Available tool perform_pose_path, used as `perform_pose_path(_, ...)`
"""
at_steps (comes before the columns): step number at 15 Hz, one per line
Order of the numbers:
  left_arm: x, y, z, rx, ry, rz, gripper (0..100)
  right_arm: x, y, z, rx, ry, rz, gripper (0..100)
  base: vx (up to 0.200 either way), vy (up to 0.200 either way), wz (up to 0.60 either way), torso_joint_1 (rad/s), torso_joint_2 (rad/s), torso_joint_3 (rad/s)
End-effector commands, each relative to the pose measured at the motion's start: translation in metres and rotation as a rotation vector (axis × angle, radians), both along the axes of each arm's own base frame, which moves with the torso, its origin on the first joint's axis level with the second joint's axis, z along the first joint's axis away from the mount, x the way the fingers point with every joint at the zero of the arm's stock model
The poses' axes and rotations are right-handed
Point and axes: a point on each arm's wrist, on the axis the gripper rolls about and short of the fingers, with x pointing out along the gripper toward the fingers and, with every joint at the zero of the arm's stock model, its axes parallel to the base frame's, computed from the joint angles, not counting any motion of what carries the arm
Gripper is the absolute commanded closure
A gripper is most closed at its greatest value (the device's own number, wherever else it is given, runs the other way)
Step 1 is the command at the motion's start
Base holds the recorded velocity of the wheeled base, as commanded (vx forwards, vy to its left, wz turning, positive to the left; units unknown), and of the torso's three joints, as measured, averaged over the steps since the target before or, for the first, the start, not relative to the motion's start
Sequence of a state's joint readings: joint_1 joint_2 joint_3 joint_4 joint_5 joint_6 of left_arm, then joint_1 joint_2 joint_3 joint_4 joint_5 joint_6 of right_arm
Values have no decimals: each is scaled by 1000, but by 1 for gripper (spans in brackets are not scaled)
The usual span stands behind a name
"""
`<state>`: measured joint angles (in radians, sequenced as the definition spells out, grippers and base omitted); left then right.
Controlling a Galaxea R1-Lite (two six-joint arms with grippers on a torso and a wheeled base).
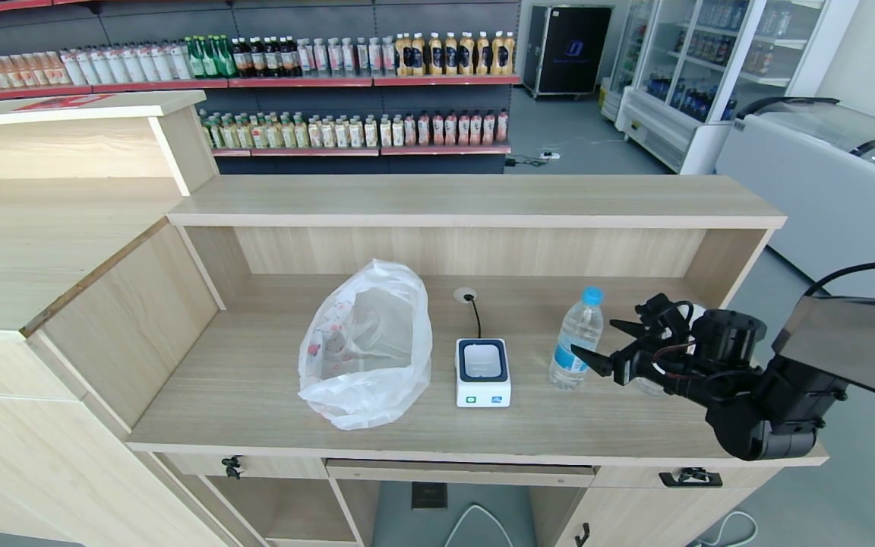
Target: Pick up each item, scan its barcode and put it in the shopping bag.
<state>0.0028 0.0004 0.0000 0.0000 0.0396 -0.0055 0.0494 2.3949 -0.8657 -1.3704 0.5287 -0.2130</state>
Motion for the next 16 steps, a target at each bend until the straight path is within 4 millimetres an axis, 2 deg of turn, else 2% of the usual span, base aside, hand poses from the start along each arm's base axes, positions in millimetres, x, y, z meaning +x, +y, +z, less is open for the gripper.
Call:
perform_pose_path(1,0,0,0,-1,0,1,0,3,3,-7,0,7,8,0,0,0,0,0,0,0)
perform_pose_path(8,0,0,0,-1,0,1,0,11,12,-19,8,9,64,0,0,0,0,0,0,0)
perform_pose_path(16,0,0,0,-1,0,1,0,33,25,-28,38,-41,128,0,0,0,0,0,0,0)
